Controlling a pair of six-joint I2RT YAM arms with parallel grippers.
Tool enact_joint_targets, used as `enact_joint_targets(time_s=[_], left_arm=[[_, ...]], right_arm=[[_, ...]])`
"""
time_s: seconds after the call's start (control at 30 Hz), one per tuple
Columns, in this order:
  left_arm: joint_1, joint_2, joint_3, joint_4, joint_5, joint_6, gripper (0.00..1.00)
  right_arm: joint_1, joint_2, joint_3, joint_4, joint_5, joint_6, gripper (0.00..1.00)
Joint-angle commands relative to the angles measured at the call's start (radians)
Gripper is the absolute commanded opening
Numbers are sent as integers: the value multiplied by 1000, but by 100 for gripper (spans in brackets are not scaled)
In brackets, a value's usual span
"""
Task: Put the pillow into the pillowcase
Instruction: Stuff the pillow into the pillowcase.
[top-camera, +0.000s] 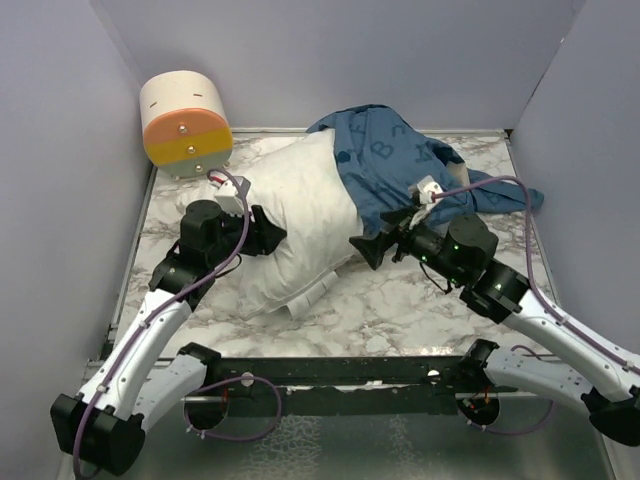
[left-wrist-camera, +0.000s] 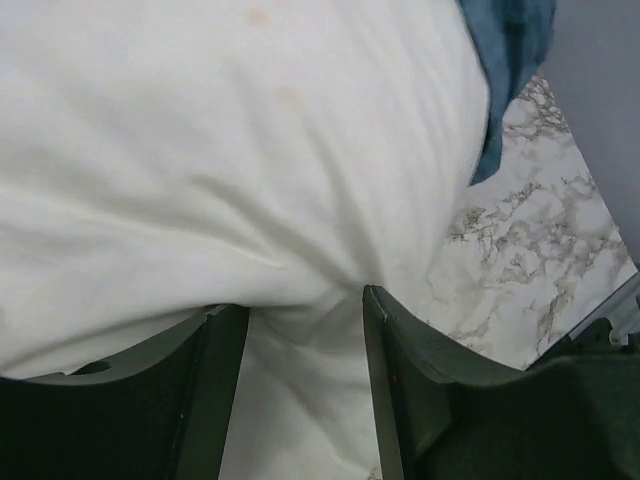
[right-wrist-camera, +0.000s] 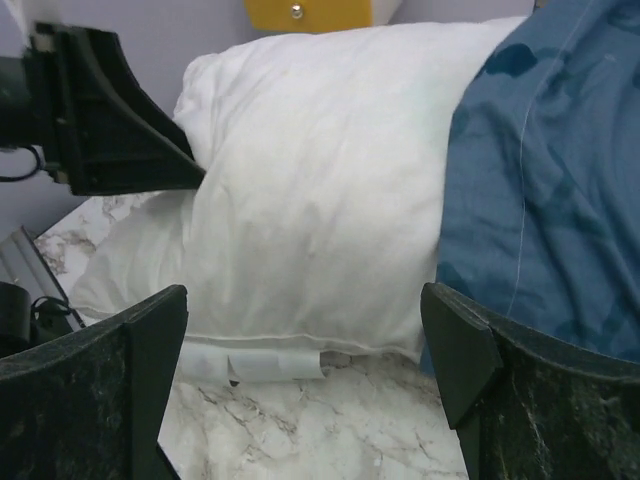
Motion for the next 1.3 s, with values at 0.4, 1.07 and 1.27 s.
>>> enact_joint_targets(time_s=[0.4, 1.07, 1.27], left_arm=[[-963, 121, 236, -251, -914, 334, 66], [-872, 648, 83, 89, -1476, 911, 84], [-789, 674, 209, -65, -1303, 854, 1]], right_arm=[[-364, -79, -298, 33, -157, 258, 100], [-449, -70, -335, 63, -215, 299, 100], [-459, -70, -340, 61, -200, 280, 100]])
